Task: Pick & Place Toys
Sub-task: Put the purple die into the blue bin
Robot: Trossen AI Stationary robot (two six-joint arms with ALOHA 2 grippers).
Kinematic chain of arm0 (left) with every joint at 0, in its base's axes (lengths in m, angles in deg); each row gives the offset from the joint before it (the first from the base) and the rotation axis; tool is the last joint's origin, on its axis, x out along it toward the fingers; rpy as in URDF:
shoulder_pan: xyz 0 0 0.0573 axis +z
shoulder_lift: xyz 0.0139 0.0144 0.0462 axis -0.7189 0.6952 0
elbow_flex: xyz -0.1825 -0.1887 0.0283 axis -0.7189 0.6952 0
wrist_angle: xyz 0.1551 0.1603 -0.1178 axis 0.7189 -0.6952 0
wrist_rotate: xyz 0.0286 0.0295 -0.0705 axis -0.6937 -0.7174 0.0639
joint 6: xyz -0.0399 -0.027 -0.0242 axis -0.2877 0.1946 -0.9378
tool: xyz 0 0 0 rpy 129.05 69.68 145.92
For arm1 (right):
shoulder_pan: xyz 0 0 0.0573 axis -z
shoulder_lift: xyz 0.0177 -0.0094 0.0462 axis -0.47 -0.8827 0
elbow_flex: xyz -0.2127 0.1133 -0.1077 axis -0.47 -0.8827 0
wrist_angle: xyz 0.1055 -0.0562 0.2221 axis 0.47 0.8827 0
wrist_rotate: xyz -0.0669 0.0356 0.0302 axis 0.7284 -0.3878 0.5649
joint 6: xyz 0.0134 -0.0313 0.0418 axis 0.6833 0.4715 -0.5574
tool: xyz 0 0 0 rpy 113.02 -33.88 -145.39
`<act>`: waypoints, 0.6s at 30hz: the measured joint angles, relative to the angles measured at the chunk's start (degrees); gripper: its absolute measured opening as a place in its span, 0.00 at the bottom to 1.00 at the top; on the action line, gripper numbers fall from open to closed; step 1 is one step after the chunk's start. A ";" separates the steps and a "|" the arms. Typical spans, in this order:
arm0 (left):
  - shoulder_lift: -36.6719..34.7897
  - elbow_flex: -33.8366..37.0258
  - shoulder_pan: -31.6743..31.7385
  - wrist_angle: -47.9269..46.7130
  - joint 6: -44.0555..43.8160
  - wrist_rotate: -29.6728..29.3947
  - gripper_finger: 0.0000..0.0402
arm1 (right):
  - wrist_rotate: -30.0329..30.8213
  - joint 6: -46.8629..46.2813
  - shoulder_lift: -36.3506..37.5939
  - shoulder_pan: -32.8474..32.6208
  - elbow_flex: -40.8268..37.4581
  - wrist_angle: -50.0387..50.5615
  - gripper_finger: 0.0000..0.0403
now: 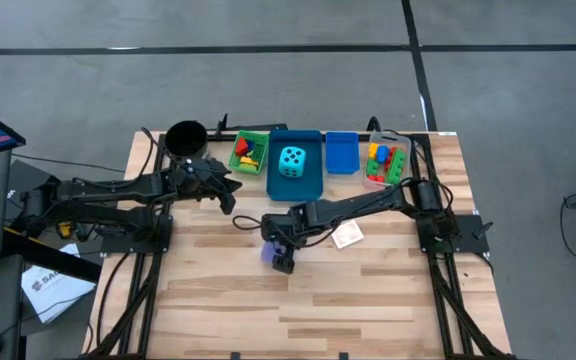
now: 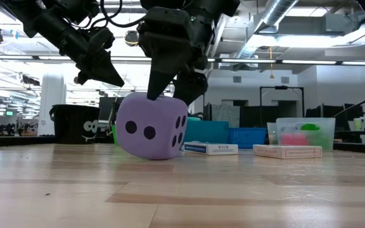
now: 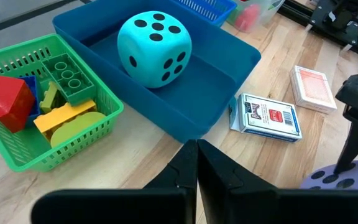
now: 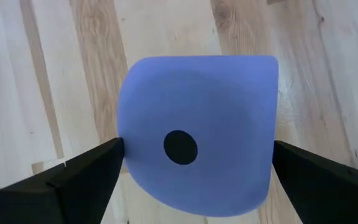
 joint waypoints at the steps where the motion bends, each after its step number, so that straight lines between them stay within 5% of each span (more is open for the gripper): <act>1: 0.00 0.00 0.00 0.00 0.00 -0.02 0.00 | -0.05 0.06 0.00 0.03 0.00 -0.01 0.99; 18: 0.00 0.00 0.00 0.00 0.00 -0.22 0.00 | -0.21 2.99 0.00 0.03 0.00 -0.26 0.99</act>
